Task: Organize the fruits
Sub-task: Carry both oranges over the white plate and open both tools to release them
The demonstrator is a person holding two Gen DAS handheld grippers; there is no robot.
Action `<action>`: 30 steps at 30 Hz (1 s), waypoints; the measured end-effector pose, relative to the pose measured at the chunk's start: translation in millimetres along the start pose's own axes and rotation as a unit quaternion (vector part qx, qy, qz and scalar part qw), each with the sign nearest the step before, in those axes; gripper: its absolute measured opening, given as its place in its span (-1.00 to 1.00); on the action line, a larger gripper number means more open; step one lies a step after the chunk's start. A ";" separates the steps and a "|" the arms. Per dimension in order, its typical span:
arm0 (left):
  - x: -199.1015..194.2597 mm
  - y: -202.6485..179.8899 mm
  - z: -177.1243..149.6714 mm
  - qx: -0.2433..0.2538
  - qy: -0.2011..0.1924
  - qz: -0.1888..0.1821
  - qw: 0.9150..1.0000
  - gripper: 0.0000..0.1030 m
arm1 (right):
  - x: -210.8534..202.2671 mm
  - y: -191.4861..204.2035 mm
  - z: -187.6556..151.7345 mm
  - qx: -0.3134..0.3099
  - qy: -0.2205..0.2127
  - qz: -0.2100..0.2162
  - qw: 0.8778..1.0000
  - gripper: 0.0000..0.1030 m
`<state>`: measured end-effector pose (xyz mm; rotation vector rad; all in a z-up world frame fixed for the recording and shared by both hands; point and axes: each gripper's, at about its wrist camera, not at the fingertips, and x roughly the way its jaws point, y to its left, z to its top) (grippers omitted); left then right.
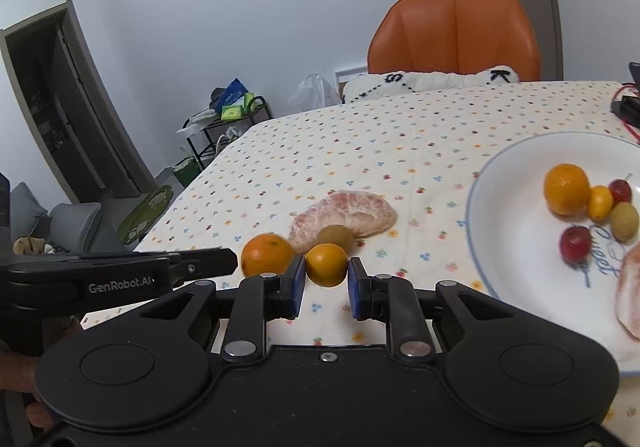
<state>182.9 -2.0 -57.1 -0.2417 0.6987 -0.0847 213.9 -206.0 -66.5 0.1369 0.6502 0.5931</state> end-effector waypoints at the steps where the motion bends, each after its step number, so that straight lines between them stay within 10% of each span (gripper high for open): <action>1: 1.2 0.0 -1.7 -0.002 0.005 -0.001 1.000 -0.94 | -1.6 -1.6 -1.5 0.002 0.000 -0.001 1.000 -0.59; 6: 4.1 -3.0 -5.6 0.003 0.015 0.011 1.000 -0.79 | -5.0 -8.3 -5.7 0.011 -0.001 -0.006 1.000 -0.59; 12: 2.3 -6.3 -0.7 0.006 -0.004 0.016 1.000 0.33 | -12.3 -12.1 -2.1 0.013 -0.013 -0.010 1.000 -0.59; 30: 24.2 -23.2 -3.4 0.019 0.012 -0.008 1.000 -0.23 | -43.4 -43.0 4.6 0.036 -0.050 -0.053 0.997 -0.59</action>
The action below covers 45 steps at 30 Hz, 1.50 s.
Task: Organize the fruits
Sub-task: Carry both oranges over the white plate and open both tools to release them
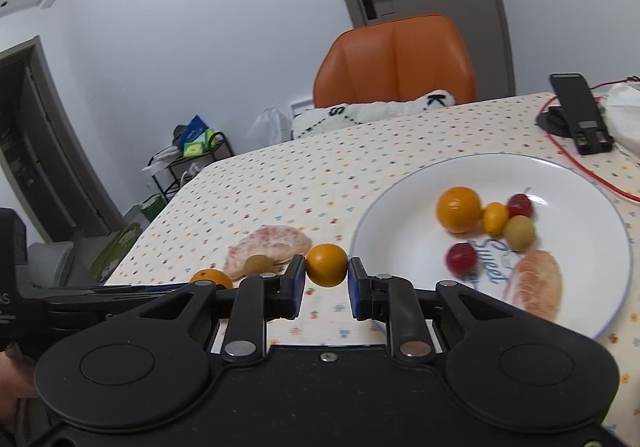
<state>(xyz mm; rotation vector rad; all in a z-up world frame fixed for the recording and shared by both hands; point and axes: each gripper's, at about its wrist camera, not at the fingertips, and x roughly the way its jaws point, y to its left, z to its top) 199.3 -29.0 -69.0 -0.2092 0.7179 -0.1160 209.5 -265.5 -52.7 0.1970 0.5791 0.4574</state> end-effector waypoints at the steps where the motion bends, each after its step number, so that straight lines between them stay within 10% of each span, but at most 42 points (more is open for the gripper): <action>1: -0.6 -3.6 0.5 0.004 -0.002 -0.003 1.000 -0.23 | -1.1 -2.4 -0.2 0.002 -0.002 -0.003 1.000 -0.59; 45: 12.5 -129.7 22.6 0.099 -0.033 -0.085 0.991 -0.11 | -63.0 -78.6 -12.4 0.064 -0.037 -0.084 0.994 -0.41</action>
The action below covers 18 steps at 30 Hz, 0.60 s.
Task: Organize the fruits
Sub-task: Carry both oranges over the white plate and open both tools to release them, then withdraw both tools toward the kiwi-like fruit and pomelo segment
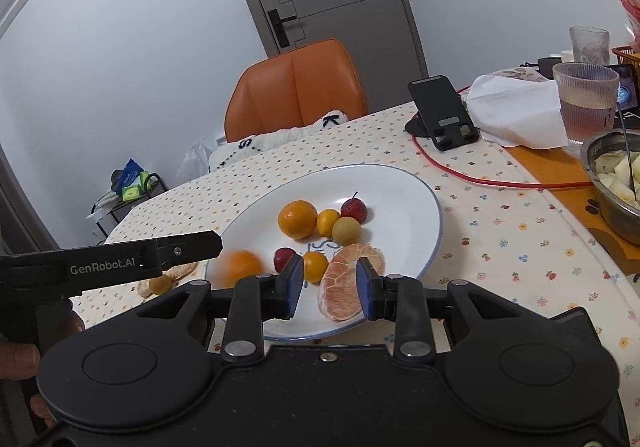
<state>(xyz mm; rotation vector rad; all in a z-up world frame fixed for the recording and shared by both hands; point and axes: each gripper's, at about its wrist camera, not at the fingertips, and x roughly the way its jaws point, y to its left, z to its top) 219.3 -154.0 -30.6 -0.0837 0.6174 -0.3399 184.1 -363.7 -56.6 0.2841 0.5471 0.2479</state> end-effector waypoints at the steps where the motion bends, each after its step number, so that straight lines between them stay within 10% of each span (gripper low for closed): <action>1: -1.9 2.2 -0.4 -0.005 0.002 -0.002 1.000 0.00 | -0.3 0.9 0.1 0.000 0.000 0.001 1.000 -0.41; 18: -38.5 49.4 -10.3 -0.048 -0.004 0.055 0.997 0.70 | 9.1 33.7 -0.8 -0.018 0.008 0.030 0.999 0.06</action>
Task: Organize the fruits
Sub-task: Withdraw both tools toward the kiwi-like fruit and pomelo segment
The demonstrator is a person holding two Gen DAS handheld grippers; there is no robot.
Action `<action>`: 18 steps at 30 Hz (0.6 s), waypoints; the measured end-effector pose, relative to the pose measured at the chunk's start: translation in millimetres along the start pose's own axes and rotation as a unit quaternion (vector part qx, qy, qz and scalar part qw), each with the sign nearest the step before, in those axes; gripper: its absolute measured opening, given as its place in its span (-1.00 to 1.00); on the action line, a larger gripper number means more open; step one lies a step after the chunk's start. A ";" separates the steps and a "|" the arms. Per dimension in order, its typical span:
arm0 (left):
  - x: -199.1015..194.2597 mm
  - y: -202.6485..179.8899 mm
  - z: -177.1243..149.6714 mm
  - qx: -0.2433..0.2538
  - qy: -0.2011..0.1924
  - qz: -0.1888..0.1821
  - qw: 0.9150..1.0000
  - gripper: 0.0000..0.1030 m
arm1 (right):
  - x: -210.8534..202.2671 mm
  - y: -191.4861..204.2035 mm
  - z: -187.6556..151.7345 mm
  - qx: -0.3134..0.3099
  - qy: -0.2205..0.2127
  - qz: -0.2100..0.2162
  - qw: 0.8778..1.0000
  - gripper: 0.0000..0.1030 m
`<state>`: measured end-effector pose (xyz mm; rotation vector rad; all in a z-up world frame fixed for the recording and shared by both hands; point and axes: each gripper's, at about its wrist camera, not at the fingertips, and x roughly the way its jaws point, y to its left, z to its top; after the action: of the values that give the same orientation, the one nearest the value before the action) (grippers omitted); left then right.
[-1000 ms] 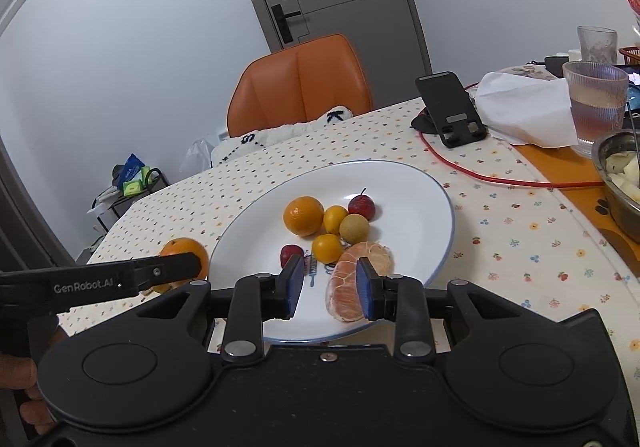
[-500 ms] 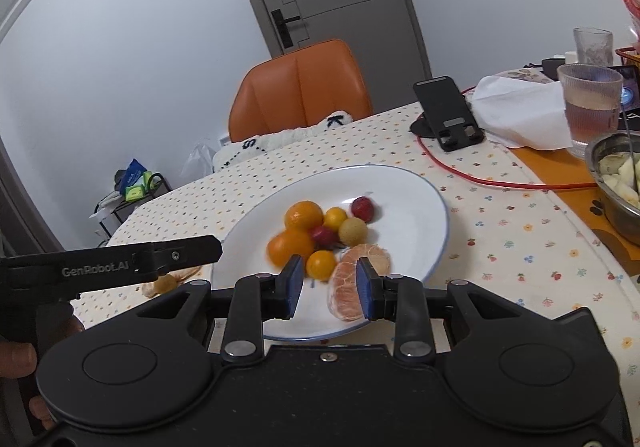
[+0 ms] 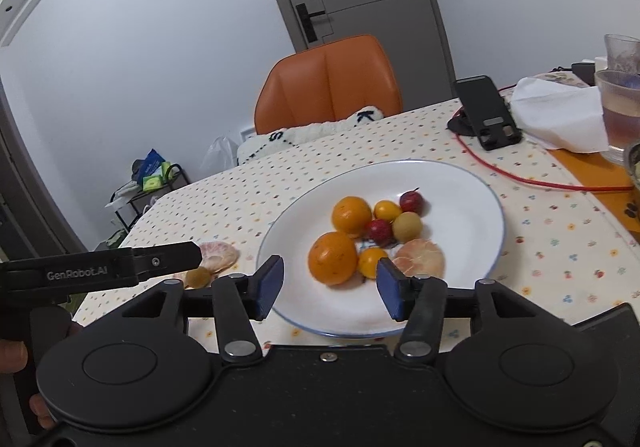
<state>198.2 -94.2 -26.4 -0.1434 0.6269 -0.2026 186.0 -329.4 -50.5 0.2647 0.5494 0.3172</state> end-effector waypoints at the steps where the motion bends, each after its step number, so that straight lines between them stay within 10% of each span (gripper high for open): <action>1: -1.3 2.1 -0.7 -0.001 -0.001 0.002 1.000 0.72 | 0.7 1.7 -0.1 -0.002 0.000 0.001 1.000 0.09; 18: -22.9 44.9 -8.0 -0.029 -0.003 0.041 0.999 0.76 | 16.7 35.9 -1.2 -0.018 0.006 0.033 0.999 0.75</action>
<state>181.9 -45.9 -28.6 -0.1737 0.6313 -0.1044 190.8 -290.2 -47.4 0.2469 0.5465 0.3930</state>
